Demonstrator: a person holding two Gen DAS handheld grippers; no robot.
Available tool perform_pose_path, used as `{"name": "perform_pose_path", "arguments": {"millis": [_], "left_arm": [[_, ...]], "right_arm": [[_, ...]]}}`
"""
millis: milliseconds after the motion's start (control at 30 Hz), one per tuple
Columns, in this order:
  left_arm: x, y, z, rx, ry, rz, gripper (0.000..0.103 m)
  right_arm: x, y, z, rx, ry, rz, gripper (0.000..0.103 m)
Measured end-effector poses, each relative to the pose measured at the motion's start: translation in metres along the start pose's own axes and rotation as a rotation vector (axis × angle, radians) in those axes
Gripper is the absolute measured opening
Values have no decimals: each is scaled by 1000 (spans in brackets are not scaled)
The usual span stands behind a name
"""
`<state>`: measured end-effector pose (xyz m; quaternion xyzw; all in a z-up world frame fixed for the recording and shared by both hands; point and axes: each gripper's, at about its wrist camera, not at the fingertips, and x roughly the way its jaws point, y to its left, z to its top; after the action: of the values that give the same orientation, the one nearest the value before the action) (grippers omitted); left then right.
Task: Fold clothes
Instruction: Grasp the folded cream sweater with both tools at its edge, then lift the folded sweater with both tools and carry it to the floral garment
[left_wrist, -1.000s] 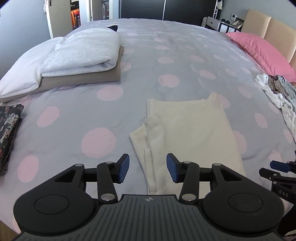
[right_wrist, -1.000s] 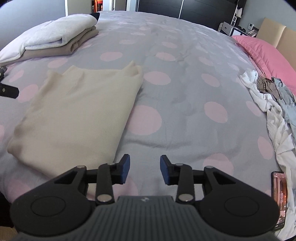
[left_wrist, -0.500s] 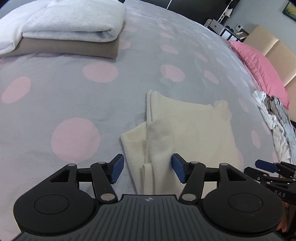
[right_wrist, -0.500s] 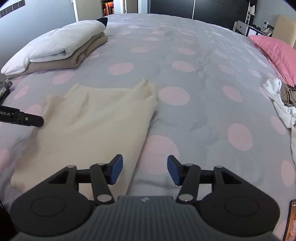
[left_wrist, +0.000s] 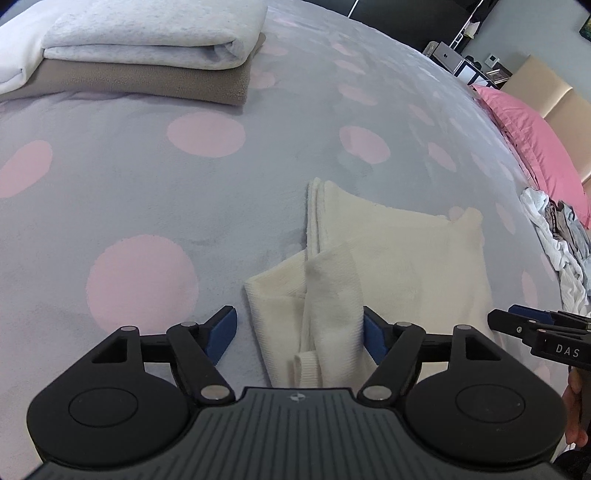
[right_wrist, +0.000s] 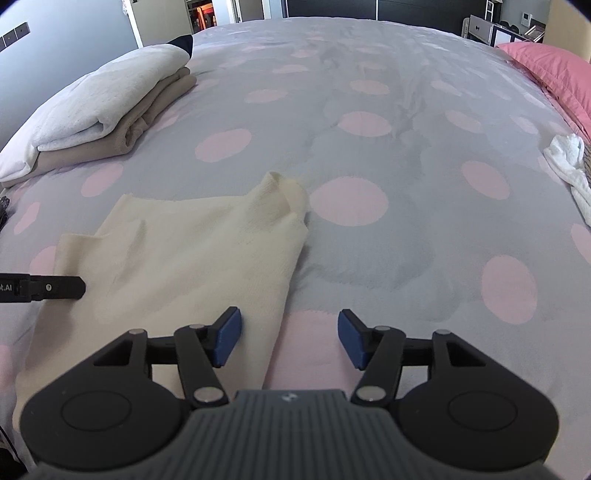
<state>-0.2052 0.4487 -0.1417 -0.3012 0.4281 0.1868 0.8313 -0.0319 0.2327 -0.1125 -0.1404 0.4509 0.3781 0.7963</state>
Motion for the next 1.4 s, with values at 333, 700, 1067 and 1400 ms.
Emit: {"name": "perform_pose_path", "arguments": {"millis": [333, 700, 1067, 1400], "left_arm": [[12, 3, 7, -46, -31, -57, 55], [5, 1, 4, -59, -99, -100, 25], [-48, -4, -7, -37, -215, -93, 21], [-147, 33, -11, -62, -422, -42, 21]], "right_arm": [[33, -32, 11, 257, 73, 145, 60], [43, -42, 11, 367, 26, 286, 19], [-26, -14, 21, 256, -125, 294, 16], [-94, 67, 44, 79, -285, 362, 15]]}}
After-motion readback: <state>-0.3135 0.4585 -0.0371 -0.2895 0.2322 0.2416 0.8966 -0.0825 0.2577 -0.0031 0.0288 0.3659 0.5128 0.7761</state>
